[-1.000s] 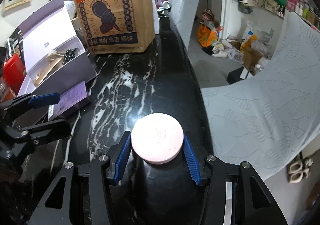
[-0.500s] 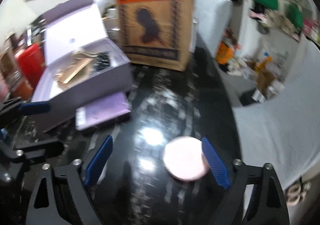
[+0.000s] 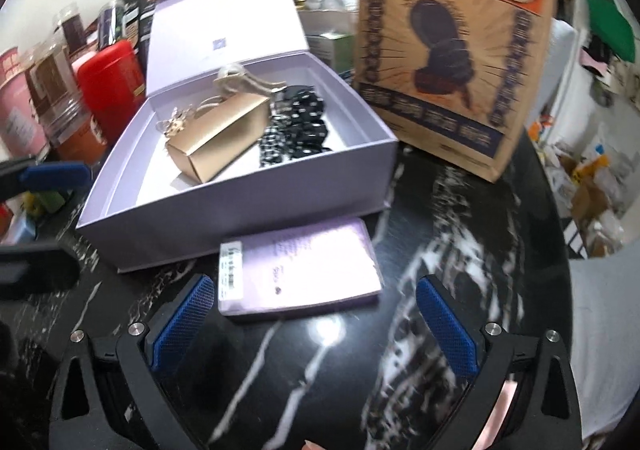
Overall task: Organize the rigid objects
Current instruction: 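Grasp the purple card with the right tool while the left tool holds the compact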
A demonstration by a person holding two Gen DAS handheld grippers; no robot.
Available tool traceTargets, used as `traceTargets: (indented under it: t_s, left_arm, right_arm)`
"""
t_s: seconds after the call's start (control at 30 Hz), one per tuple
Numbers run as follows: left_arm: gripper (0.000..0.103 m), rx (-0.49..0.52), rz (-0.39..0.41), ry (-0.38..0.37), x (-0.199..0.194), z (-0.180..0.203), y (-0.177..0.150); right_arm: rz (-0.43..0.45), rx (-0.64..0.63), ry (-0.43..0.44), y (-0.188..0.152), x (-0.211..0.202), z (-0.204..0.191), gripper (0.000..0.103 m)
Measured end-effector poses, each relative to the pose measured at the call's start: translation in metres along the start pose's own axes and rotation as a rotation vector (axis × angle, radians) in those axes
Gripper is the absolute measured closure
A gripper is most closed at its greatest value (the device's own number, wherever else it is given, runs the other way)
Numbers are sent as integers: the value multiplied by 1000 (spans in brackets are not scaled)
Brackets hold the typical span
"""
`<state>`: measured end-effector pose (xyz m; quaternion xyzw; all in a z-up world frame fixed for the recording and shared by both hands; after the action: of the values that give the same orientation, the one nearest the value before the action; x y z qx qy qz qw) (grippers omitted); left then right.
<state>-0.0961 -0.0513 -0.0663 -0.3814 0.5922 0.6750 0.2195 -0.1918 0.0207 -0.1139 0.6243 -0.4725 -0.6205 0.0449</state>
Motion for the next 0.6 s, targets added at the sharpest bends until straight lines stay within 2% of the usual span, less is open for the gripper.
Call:
traceTargets:
  t_s: [0.13, 0.3, 0.43, 0.47, 0.5, 0.6]
  left_arm:
    - [10, -23, -10, 1, 6, -10, 2]
    - [10, -36, -35, -14, 12, -15, -1]
    - [10, -31, -36, -17, 13, -14, -2]
    - [10, -30, -36, -18, 14, -13, -2]
    - [10, -28, -37, -19, 14, -12, -2]
    - [10, -24, -36, -21, 13, -10, -1]
  right_arm:
    - [-33, -54, 10, 8, 16, -7, 0]
    - [-76, -98, -28, 7, 32, -7, 0]
    - [-95, -80, -9, 6, 41, -5, 0]
    - [-90, -73, -9, 6, 40, -5, 2]
    - [-81, -74, -20, 7, 38, -4, 9]
    - [-81, -67, -19, 3, 36, -3, 9]
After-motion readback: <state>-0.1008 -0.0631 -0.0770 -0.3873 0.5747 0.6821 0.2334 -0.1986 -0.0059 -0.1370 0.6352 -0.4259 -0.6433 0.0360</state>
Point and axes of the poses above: each gripper's, at about its wrist camera, not at the fingertips, and x roughly the way its jaws point, z to its right, y to its top, the point moved 7 cm from there along x, roughly the way its jaws point, and after that the axes turned 12 degrees about y, right-handed, at the moved point
